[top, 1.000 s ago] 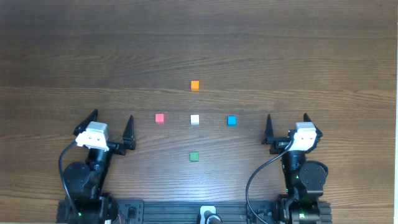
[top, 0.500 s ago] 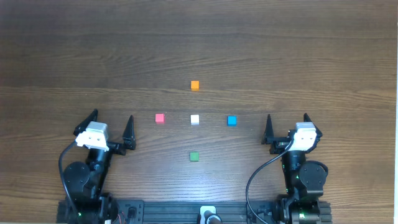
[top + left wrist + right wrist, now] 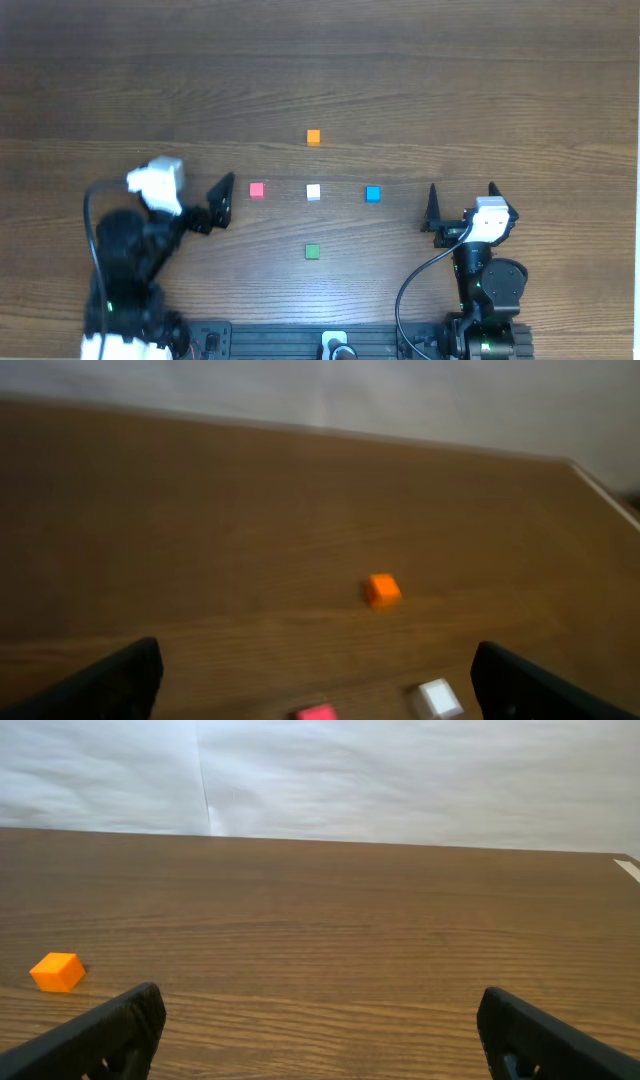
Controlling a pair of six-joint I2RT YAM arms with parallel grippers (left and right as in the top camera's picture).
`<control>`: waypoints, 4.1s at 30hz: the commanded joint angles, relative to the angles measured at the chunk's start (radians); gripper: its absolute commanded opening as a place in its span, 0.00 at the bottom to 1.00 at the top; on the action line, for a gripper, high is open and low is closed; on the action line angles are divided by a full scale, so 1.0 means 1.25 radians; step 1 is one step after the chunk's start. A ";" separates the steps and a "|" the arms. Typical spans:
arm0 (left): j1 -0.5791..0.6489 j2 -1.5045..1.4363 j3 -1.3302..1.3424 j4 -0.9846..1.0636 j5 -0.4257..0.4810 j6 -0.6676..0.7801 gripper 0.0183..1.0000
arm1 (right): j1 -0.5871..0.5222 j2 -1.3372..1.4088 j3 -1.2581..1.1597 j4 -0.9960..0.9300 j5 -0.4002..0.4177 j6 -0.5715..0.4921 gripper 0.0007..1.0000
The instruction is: Stack Cubes
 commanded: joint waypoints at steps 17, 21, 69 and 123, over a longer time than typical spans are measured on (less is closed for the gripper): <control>-0.179 0.730 0.273 -0.128 -0.095 -0.172 0.95 | -0.005 -0.007 -0.007 0.002 -0.001 -0.001 0.99; -0.186 0.749 0.276 -0.128 -0.107 -0.172 0.93 | -0.005 -0.007 -0.007 0.002 -0.001 -0.001 0.99; -0.260 0.896 0.484 -0.415 -0.229 -0.196 0.85 | -0.005 -0.007 -0.007 0.002 -0.001 -0.001 0.99; -0.328 0.921 0.599 -0.490 -0.254 -0.320 0.16 | -0.005 -0.007 -0.007 0.002 -0.001 -0.001 0.99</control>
